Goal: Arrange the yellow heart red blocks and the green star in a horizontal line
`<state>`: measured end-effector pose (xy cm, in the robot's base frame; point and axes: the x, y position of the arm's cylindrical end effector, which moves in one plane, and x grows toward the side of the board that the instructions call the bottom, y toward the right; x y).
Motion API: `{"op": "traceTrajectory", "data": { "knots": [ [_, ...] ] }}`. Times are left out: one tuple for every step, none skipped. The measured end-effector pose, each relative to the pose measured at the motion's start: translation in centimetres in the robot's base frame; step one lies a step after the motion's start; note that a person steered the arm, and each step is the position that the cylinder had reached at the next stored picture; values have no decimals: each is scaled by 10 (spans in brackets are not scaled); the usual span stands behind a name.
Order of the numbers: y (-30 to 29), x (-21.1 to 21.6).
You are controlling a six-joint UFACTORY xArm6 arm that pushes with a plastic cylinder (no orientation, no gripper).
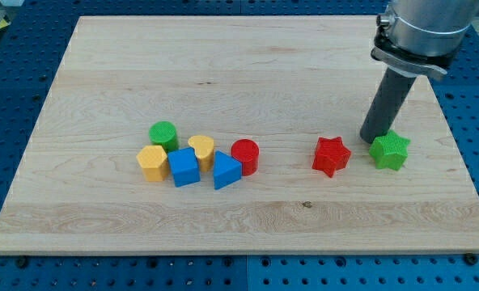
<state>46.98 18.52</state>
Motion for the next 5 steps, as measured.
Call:
{"op": "traceTrajectory", "data": {
  "knots": [
    [16,0],
    [33,0],
    [42,5],
    [42,18],
    [14,28]
  ]
}}
